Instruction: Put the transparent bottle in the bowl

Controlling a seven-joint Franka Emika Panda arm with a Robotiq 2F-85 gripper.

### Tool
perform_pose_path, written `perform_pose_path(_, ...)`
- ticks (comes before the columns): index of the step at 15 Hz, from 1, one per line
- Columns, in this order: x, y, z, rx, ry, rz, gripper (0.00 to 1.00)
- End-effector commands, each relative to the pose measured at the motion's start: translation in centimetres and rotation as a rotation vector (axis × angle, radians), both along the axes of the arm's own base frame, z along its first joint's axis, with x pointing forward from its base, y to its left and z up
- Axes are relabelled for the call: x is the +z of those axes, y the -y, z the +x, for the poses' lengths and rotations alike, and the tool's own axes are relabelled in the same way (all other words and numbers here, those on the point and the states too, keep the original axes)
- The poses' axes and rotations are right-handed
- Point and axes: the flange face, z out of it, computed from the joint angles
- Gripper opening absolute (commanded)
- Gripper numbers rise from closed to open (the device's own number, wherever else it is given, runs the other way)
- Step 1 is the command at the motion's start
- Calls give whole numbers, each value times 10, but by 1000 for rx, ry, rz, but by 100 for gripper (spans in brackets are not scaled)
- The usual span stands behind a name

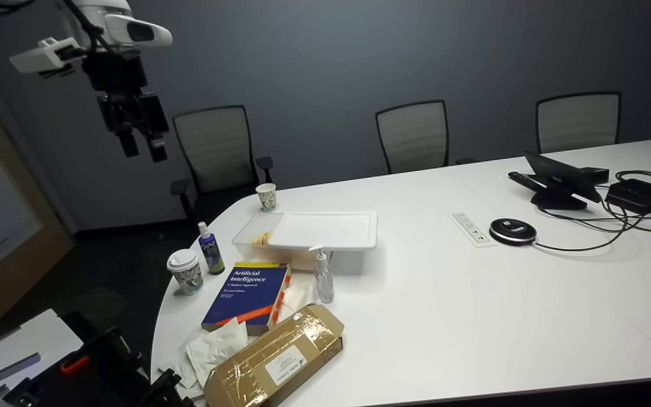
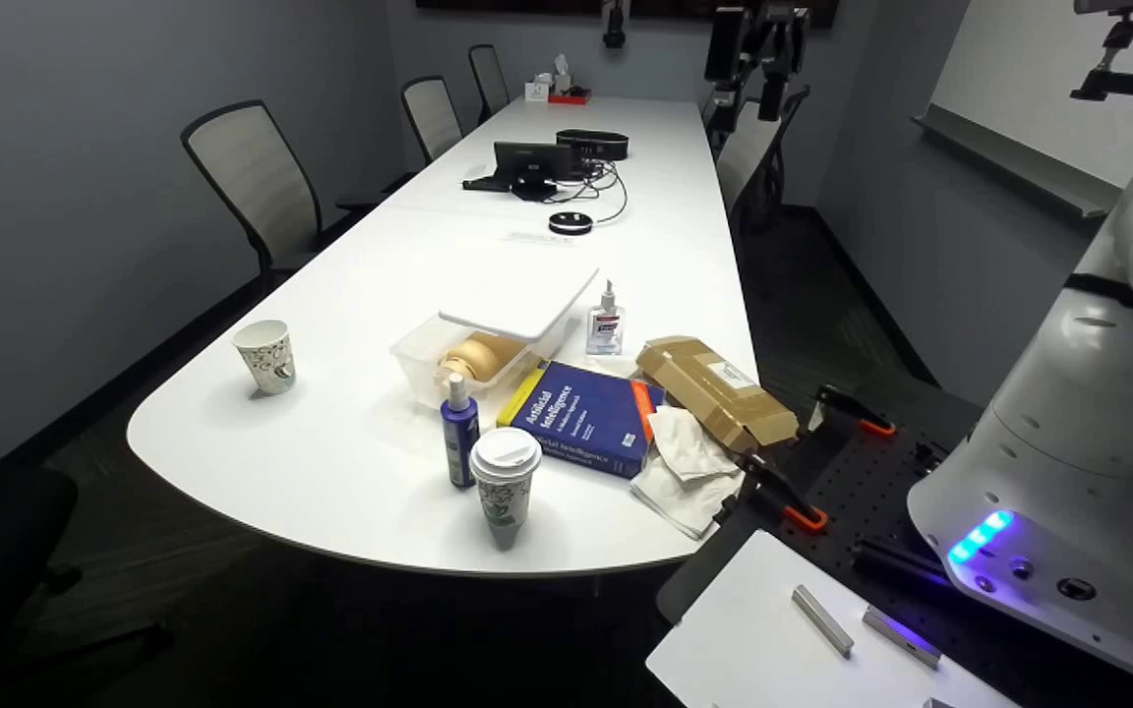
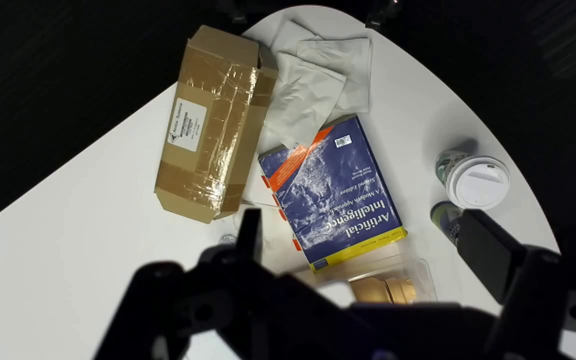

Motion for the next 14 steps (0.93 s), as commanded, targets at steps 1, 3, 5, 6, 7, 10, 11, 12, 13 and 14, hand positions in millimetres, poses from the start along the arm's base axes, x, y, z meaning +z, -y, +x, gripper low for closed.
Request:
perform_pose_path(1, 1, 0, 0, 0, -1, 0, 100)
perform_pose_path(3, 1, 0, 0, 0, -1, 0, 100)
perform_pose_path(5, 1, 0, 0, 0, -1, 0, 100)
perform_pose_path(6, 1, 0, 0, 0, -1, 0, 100)
perform_pose_path(7, 1, 0, 0, 0, -1, 0, 100)
perform_pose_path(10, -2, 7, 17, -50, -12, 9, 100)
perform_pose_path(11, -5, 12, 28, -84, -24, 17, 100)
perform_pose_path(12, -7, 17, 37, -101, -36, 24, 100)
perform_pose_path(13, -11, 24, 51, -125, -43, 36, 100)
perform_pose_path(14, -14, 32, 64, -153, -47, 43, 100)
